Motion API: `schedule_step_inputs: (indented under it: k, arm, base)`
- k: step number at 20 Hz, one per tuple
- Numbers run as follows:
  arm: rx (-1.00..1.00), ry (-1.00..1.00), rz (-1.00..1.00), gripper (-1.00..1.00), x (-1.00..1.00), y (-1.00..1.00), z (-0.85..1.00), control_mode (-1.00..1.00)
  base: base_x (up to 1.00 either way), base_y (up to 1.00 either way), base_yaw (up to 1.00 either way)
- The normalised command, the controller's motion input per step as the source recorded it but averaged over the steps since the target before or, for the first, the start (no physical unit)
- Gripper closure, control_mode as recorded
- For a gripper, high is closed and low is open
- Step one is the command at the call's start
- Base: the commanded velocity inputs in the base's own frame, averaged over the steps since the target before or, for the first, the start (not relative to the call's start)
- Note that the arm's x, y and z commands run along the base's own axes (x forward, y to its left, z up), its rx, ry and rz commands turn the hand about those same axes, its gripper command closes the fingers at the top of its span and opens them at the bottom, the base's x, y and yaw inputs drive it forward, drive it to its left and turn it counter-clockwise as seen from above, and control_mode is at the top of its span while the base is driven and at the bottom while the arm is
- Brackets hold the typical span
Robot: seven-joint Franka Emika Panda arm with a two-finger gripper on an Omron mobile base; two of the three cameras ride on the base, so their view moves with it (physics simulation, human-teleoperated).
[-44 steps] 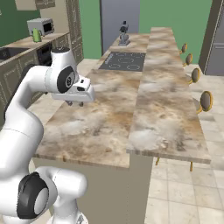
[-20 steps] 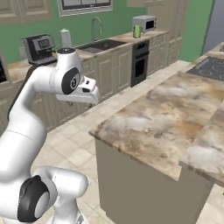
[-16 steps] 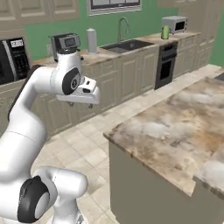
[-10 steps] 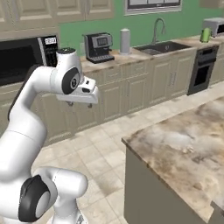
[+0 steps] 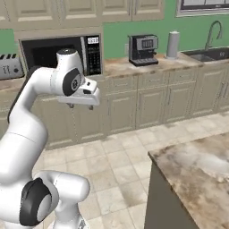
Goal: Navigate to the toaster.
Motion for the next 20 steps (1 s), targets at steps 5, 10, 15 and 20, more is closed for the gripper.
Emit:
schedule_step_inputs:
  k: [5,10,15,20]
  arm:
    - [0.00,0.00,0.00,-1.00,0.00,0.00,0.00,1.00]
    - [0.00,0.00,0.00,-1.00,0.00,0.00,0.00,1.00]
    - [0.00,0.00,0.00,-1.00,0.00,0.00,0.00,1.00]
    - [0.00,0.00,0.00,-1.00,0.00,0.00,0.00,1.00]
  base:
    - [0.01,0.13,0.48]
    - [0.39,0.42,0.41]
    - [0.85,0.63,0.33]
    - [0.98,0.83,0.17]
